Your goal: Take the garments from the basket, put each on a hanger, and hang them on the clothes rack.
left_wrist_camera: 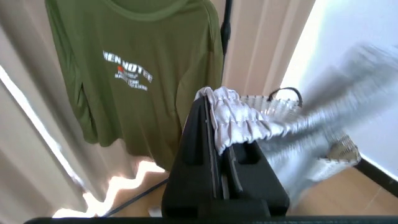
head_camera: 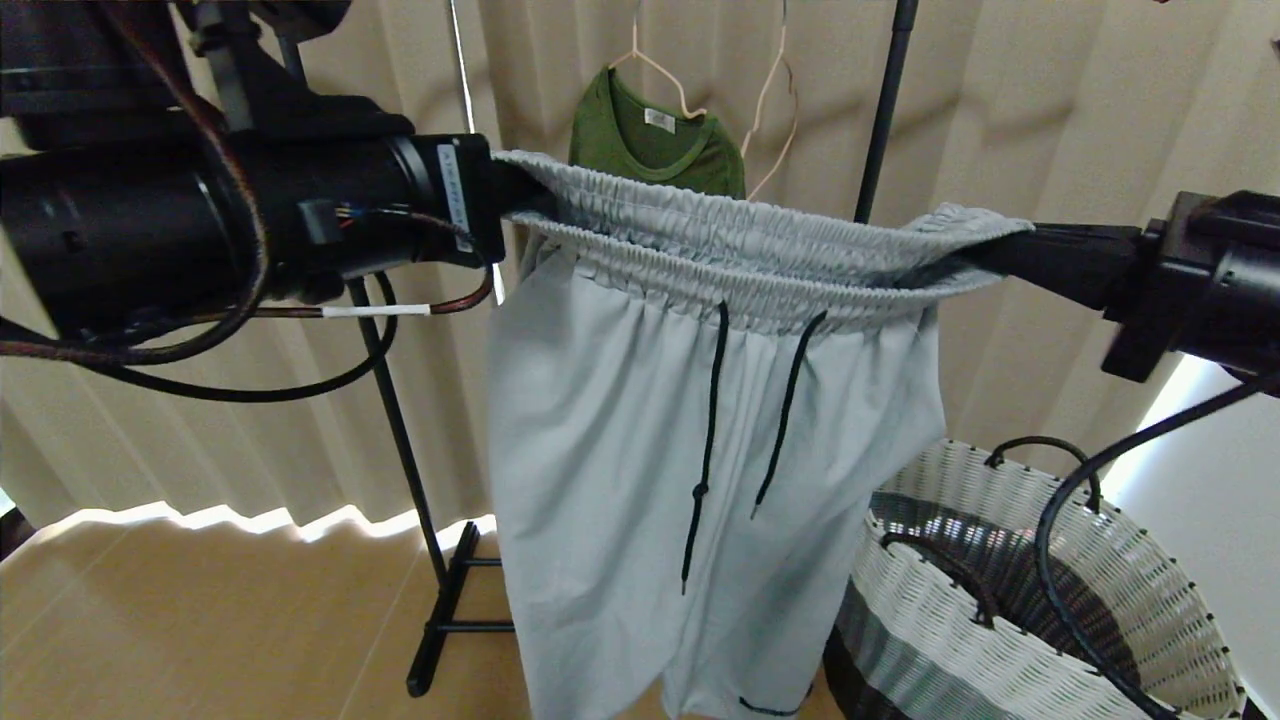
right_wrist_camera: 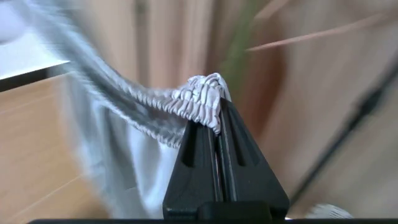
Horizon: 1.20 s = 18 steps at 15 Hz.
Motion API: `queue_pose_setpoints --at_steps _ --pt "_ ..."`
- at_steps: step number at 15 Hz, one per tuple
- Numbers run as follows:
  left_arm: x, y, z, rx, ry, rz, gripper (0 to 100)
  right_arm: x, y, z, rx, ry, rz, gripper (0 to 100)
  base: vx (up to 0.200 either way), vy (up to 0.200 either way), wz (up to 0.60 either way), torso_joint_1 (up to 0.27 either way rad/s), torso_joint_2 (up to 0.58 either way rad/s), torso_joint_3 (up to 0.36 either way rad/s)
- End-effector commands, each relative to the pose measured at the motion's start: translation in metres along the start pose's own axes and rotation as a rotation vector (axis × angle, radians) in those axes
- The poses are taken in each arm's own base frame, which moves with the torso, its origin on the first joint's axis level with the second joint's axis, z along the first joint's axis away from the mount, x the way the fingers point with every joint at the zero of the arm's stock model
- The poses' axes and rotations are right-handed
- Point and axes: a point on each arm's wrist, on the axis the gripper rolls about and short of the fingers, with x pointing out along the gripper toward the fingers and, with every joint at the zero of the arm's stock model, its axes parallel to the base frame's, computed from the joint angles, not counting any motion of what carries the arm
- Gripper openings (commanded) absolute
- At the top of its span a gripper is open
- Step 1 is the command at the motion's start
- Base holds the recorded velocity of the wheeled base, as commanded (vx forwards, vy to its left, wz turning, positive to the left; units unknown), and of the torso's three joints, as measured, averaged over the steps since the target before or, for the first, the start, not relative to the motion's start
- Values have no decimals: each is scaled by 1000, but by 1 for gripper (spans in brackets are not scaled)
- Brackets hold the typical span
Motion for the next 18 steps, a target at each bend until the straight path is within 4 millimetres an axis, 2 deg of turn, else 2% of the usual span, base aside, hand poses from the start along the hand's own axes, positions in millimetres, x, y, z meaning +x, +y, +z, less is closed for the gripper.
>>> queue_pose_setpoints --at_steps 1,3,5,8,11,13,17,18 --pt "39 3 -10 -37 36 2 0 -28 14 1 -9 -23 112 0 0 0 0 0 0 0" --pt "49 3 -11 -57 36 2 0 -34 19 -7 -5 -14 190 0 0 0 0 0 0 0" --pt "50 3 -12 -57 42 3 0 -33 19 -8 -4 -13 200 0 0 0 0 0 0 0" --pt "38 4 -13 -59 61 9 0 -27 15 -11 0 2 188 0 0 0 0 0 0 0" --pt "-6 0 -1 -61 139 0 0 -12 -14 -17 -52 32 86 0 0 0 0 0 0 0" --pt "-37 -5 8 -58 160 -16 0 10 -29 -15 -94 -10 50 0 0 0 0 0 0 0" --pt "-98 -18 16 -72 177 -263 0 46 -47 -9 -118 -55 25 0 0 0 0 0 0 0" --pt "-102 -19 16 -74 178 -283 0 49 -49 -8 -122 -62 24 0 0 0 0 0 0 0"
